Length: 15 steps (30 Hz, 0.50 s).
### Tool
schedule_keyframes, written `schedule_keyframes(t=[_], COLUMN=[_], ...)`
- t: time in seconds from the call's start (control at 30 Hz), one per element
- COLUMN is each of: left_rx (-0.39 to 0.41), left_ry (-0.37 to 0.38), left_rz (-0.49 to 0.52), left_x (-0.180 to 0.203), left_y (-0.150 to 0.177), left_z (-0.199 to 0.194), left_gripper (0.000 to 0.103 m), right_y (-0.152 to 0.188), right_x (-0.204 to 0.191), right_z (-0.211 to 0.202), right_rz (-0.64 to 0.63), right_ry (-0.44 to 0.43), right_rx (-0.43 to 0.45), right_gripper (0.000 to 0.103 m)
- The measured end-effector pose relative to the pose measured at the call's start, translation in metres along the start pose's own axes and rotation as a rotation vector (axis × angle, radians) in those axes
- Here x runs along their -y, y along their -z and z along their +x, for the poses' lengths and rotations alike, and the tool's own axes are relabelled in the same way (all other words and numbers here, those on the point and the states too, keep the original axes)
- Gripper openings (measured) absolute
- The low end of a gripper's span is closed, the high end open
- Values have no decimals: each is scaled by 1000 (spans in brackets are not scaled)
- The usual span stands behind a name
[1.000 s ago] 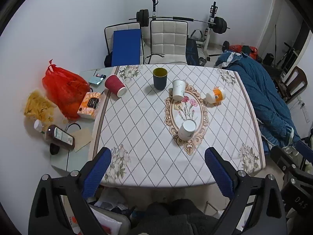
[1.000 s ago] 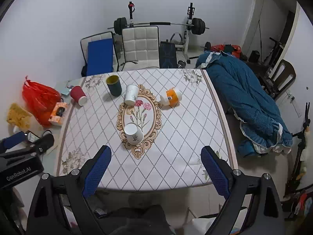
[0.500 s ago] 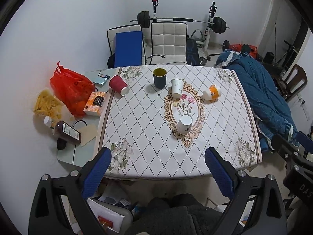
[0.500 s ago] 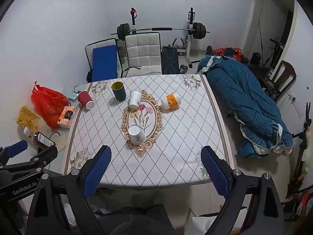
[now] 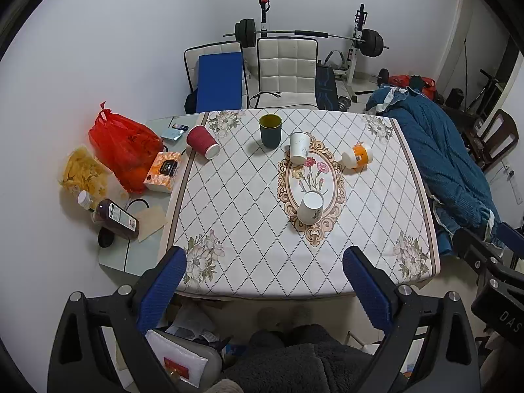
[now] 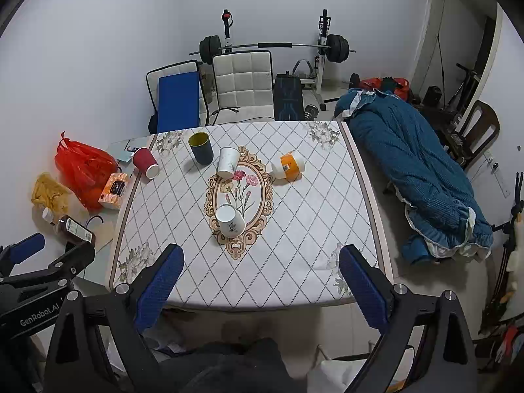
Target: Flip cup upside down
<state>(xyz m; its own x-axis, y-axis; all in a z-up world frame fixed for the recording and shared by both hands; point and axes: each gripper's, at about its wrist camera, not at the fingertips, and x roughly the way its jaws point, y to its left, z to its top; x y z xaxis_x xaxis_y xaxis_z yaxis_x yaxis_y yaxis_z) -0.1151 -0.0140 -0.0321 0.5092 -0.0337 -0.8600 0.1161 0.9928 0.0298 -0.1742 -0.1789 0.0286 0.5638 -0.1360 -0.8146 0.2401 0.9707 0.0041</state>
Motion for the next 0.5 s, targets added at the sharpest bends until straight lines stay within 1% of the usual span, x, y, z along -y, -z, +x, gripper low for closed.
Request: schedule_keyframes(t=[0.5], left_rx=[1], left_ry=[-2], left_rz=[-3], left_x=[2], left_y=[-1], left_z=[0], left_gripper=[98], right_y=[-2], right_x=[5], right_z=[4], right_rz=[-2], right_ry=[-2], right_rx=[3], right_gripper=[98])
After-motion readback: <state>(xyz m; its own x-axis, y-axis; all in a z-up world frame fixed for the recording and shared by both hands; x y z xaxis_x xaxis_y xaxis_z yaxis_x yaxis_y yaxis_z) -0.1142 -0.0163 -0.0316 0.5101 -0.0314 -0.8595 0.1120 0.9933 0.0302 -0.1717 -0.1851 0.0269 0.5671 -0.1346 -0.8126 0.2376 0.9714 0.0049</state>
